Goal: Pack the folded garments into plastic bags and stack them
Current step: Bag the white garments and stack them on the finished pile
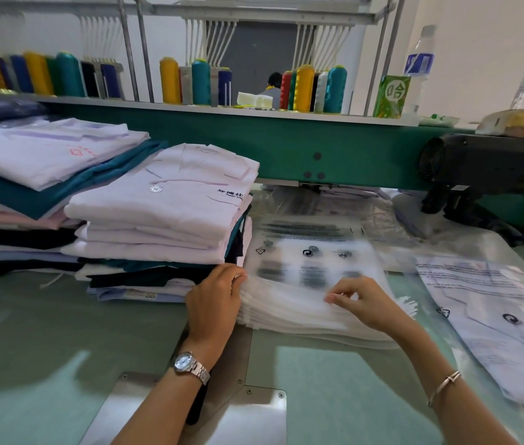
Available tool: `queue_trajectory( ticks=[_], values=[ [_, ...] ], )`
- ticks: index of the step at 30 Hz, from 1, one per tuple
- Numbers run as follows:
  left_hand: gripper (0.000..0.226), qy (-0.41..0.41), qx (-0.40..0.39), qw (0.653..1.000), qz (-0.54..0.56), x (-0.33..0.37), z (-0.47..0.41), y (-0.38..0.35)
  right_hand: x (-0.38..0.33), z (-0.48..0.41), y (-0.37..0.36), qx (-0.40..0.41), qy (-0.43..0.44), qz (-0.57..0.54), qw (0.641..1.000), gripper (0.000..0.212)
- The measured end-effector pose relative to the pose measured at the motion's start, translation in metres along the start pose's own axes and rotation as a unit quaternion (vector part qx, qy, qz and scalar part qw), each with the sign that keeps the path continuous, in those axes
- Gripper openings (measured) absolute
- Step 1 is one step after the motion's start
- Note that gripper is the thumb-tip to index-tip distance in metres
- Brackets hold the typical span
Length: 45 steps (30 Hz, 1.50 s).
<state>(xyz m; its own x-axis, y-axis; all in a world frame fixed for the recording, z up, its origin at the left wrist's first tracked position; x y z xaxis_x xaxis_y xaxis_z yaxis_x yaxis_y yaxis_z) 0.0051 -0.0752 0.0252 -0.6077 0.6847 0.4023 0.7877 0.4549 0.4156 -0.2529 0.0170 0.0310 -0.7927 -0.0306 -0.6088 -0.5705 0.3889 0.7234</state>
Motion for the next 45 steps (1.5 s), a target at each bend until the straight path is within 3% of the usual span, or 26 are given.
queue_trajectory(
  ticks=[4, 8, 10, 14, 19, 22, 26, 29, 33, 37, 41, 45],
  values=[
    [0.036, -0.093, 0.026, 0.995, -0.034, 0.018, 0.004, -0.003, -0.003, 0.001, -0.002, 0.063, 0.024, 0.007, 0.998, 0.01],
    [0.033, -0.312, -0.013, 0.95, 0.001, 0.052, 0.02, -0.021, -0.006, 0.001, 0.002, 0.145, 0.054, 0.018, 0.988, 0.011],
    [0.037, -0.355, -0.049, 0.933, -0.027, 0.062, 0.029, -0.035, -0.009, 0.002, 0.001, 0.19, 0.066, 0.01, 0.98, 0.009],
    [0.05, -0.34, -0.063, 0.932, -0.107, 0.068, 0.034, -0.044, -0.011, 0.001, -0.003, 0.243, 0.06, 0.0, 0.968, 0.008],
    [0.058, -0.367, -0.035, 0.92, -0.131, 0.077, 0.031, -0.041, -0.013, -0.002, -0.006, 0.239, 0.069, 0.004, 0.968, 0.007],
    [0.051, -0.359, -0.062, 0.92, -0.14, 0.079, 0.031, -0.047, -0.013, -0.002, -0.004, 0.25, 0.071, 0.007, 0.966, 0.008],
    [0.019, -0.331, -0.073, 0.932, -0.126, 0.082, 0.026, -0.05, -0.012, -0.002, -0.005, 0.286, 0.054, -0.021, 0.956, 0.005],
    [0.024, -0.303, -0.102, 0.936, -0.145, 0.083, 0.03, -0.054, -0.016, 0.001, -0.003, 0.37, 0.047, -0.067, 0.925, 0.005],
    [0.018, -0.269, -0.124, 0.941, -0.163, 0.081, 0.03, -0.057, -0.031, 0.013, -0.003, 0.467, 0.128, -0.056, 0.873, 0.007],
    [0.016, -0.264, -0.14, 0.943, -0.144, 0.079, 0.034, -0.059, -0.032, 0.023, -0.012, 0.45, 0.217, -0.038, 0.865, 0.011],
    [0.02, -0.262, -0.148, 0.945, -0.128, 0.079, 0.034, -0.056, -0.027, 0.029, -0.019, 0.409, 0.253, 0.029, 0.876, 0.013],
    [0.024, -0.262, -0.094, 0.961, -0.003, 0.082, 0.03, -0.032, -0.025, 0.031, -0.018, 0.393, 0.258, 0.061, 0.881, 0.004]
  ],
)
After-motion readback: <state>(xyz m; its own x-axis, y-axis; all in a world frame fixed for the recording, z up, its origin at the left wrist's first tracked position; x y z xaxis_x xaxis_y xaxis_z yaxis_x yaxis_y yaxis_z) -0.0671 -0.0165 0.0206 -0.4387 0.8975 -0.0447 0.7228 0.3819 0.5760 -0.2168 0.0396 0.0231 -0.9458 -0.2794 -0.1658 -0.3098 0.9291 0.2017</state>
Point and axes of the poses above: each hand's wrist, its own z-axis away from the middle knuckle, its own y-axis out of the back of the hand, x = y × z, the point moved 4 cm from there along -z, towards the middle knuckle, and after that the axes turned 6 degrees about x, right-handed, at the moved point
